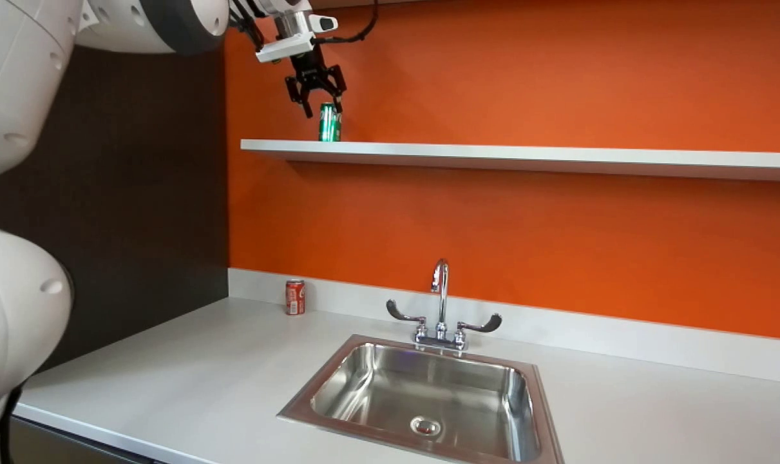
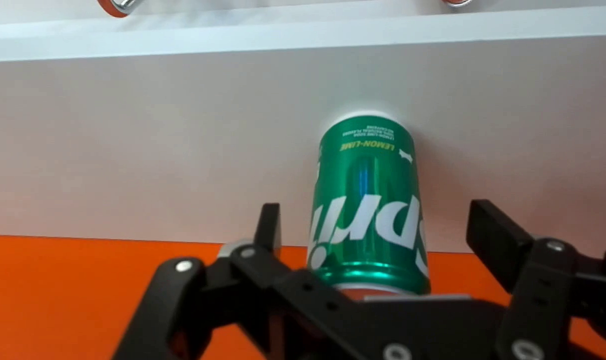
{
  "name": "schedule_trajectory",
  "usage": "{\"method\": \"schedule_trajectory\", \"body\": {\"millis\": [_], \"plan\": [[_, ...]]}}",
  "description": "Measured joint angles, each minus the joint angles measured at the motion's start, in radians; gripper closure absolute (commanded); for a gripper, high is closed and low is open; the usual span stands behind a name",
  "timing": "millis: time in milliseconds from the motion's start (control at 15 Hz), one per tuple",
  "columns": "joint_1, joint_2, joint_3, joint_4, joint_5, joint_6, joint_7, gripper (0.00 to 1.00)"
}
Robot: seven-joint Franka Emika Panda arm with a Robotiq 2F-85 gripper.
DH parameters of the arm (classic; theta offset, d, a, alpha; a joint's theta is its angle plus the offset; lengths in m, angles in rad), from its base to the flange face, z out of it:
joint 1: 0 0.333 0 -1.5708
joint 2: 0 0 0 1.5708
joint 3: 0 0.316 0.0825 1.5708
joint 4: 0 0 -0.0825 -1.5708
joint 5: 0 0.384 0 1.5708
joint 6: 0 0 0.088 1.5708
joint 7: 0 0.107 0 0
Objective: Put the Sprite can on the left side of the shelf
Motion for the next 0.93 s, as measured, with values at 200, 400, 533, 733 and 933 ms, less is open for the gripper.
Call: {"method": "schedule_trajectory", "body": {"millis": [200, 400, 533, 733, 933], "plan": [[0.0, 0.019, -0.004, 0.029, 0.0, -0.005, 0.0, 0.0], [0.0, 0.026, -0.008, 0.042, 0.0, -0.007, 0.0, 0.0], [0.0, 0.026, -0.008, 0.046, 0.0, -0.007, 0.0, 0.0], [0.002, 0.021, -0.008, 0.046, 0.0, -0.007, 0.0, 0.0], [0.005, 0.014, -0.008, 0.043, 0.0, -0.007, 0.0, 0.0]]}}
